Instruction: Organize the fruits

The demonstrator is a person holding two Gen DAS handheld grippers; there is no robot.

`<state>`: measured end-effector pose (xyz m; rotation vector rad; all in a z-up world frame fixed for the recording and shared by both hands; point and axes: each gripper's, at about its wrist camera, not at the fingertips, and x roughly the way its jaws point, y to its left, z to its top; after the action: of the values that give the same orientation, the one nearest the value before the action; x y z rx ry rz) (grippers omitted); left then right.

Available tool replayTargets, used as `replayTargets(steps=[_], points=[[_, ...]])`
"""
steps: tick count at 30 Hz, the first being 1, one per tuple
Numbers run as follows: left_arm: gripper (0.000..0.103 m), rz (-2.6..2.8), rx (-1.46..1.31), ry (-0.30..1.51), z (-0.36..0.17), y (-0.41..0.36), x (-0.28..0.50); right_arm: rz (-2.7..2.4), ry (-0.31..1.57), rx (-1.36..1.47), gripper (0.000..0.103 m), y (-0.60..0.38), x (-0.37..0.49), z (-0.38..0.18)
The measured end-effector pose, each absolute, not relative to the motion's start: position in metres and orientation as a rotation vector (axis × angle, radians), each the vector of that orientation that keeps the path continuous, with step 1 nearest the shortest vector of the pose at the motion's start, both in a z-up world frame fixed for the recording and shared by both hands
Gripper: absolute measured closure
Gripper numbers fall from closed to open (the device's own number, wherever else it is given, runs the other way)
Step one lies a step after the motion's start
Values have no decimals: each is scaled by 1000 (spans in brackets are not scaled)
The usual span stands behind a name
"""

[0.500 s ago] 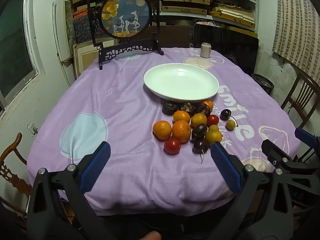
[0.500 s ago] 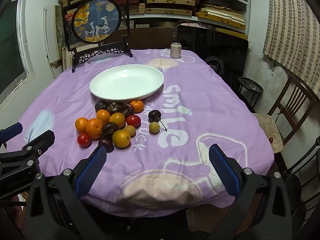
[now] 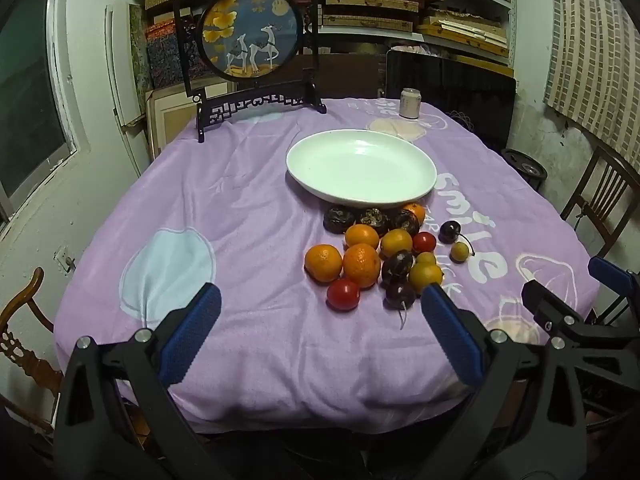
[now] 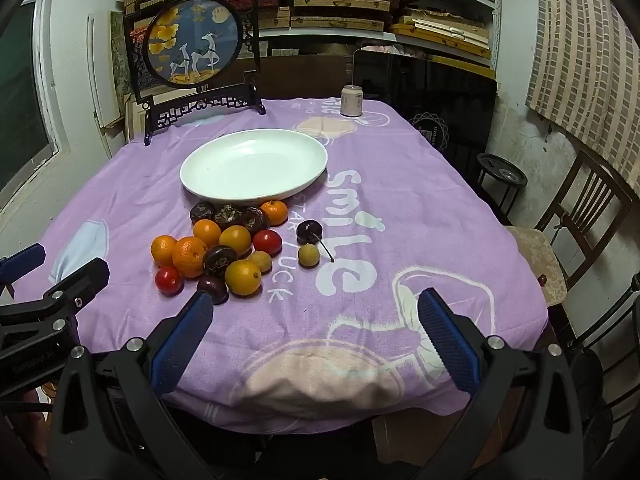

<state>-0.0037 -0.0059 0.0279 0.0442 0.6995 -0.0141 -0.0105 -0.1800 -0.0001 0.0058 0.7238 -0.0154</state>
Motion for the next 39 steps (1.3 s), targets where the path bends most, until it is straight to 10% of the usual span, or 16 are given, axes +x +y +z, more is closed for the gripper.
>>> replayTargets(steps=[39], points=[[2,-19,35,695,6,1,-3,-14,725,7,1,-178,-12,-1]])
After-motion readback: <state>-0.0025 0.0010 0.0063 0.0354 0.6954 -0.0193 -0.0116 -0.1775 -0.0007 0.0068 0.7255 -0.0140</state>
